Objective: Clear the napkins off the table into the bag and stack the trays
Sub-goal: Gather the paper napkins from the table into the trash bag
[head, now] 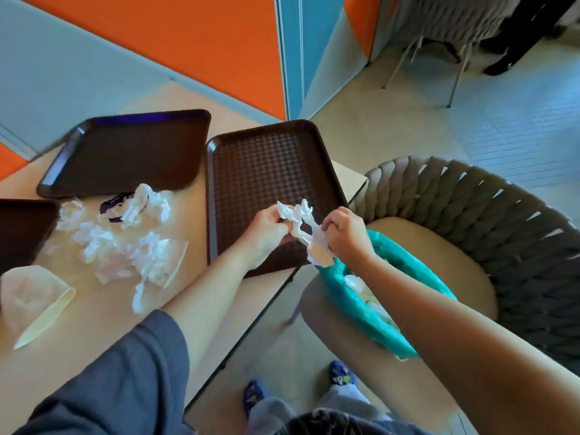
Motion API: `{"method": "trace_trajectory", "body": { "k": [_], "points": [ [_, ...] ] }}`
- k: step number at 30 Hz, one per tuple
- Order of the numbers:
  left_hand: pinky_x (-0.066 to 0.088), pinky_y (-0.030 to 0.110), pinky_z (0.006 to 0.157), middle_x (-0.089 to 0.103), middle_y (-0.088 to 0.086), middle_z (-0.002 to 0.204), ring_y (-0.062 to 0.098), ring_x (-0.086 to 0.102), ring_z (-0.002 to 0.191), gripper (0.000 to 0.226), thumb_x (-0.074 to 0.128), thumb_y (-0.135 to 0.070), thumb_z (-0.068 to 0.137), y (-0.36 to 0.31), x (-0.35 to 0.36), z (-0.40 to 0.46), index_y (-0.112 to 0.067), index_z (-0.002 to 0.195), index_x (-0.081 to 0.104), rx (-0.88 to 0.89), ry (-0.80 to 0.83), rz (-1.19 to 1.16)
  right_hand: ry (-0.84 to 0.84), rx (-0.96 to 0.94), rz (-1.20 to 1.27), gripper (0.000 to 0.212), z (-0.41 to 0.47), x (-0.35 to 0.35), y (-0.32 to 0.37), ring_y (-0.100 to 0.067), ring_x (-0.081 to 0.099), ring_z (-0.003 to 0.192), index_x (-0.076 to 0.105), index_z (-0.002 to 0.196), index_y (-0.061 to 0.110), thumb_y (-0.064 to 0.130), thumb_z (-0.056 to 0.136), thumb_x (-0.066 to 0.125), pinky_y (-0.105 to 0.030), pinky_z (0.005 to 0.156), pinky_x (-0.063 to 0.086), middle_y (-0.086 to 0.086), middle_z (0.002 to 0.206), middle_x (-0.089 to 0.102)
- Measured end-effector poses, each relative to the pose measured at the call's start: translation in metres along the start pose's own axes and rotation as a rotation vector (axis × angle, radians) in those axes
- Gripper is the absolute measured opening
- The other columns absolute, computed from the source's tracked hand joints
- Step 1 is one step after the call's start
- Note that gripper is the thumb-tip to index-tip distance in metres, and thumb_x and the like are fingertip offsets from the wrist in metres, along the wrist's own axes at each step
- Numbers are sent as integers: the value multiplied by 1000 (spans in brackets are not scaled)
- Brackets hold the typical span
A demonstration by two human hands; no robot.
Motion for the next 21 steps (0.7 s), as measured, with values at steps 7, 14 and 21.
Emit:
{"method": "trace_trajectory", "body": {
  "k": [7,14,21],
  "points": [
    [51,11,68,65,1,88,8,60,81,27,59,10,81,16,112,20,-7,101,64,-4,160,232,-64,166,26,28,-25,-54,-92,-19,48,71,63,62,5,-1,84,46,-28,65,39,-3,74,52],
    [39,19,70,65,9,91,19,57,85,8,55,-5,88,49,197,42,-3,90,63,100,293,717,35,416,-3,24,-53,-86,-165,-32,54,79,59,66,-7,3,82,45,-35,69,43,-19,79,61],
    [45,42,81,48,15,110,34,49,99,15,50,1,85,95,208,48,-1,97,60,268,398,1476,364,494,-214,23,-84,-83,-210,-32,59,91,67,92,3,3,83,46,-34,77,47,-15,96,68]
  ]
}}
Point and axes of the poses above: each hand's wrist, its own z-axis towards the middle knuckle, its own x-axis out of the palm, y = z × x, the point moved 1 cm from there along z, towards the middle knuckle
